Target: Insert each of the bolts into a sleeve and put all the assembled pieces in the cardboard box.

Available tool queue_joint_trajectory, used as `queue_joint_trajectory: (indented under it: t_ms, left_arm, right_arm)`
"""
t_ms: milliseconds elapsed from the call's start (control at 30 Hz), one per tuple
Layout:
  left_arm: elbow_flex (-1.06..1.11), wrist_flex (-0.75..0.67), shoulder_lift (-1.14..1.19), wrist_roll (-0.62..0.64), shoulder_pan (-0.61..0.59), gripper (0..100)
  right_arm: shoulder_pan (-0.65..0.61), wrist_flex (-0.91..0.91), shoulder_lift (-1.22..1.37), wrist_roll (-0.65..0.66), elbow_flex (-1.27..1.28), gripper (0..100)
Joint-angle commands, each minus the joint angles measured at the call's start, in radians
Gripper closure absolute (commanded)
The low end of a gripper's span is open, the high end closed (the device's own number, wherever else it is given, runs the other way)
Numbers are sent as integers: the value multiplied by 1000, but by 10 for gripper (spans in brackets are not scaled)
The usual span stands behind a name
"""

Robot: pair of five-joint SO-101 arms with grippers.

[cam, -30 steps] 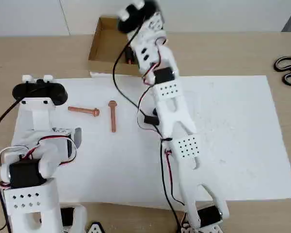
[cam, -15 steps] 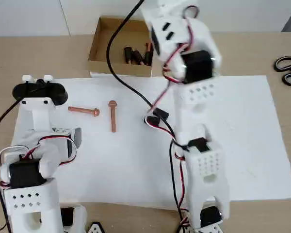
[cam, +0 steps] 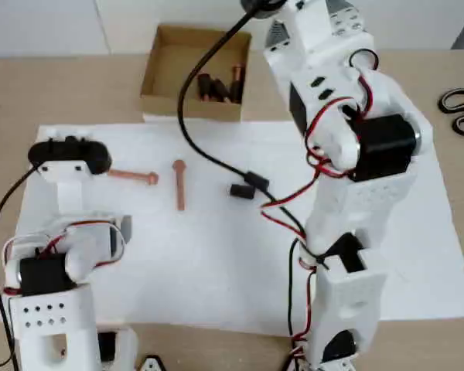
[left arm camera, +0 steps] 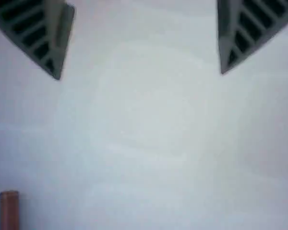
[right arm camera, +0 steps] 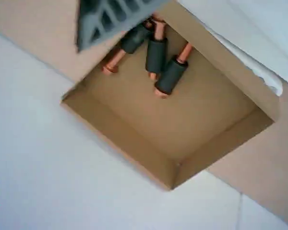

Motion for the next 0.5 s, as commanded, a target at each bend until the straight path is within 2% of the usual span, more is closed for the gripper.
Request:
queue_joint_trajectory:
  t_ms: [0,167,300,467]
  left_arm:
    - [-7,-2,-12,-12,-6,797]
    - [8,-31,-12,-12,-2,798]
    - [10,-31,-12,-12,0,798]
    - [12,-29,-12,-12,-2,798]
  right_arm:
    - [47,10,-48,5,-25,797]
    - [140,10,-51,6,103,797]
    - [222,10,-54,6,359,797]
    - [248,10,-97,6,690,797]
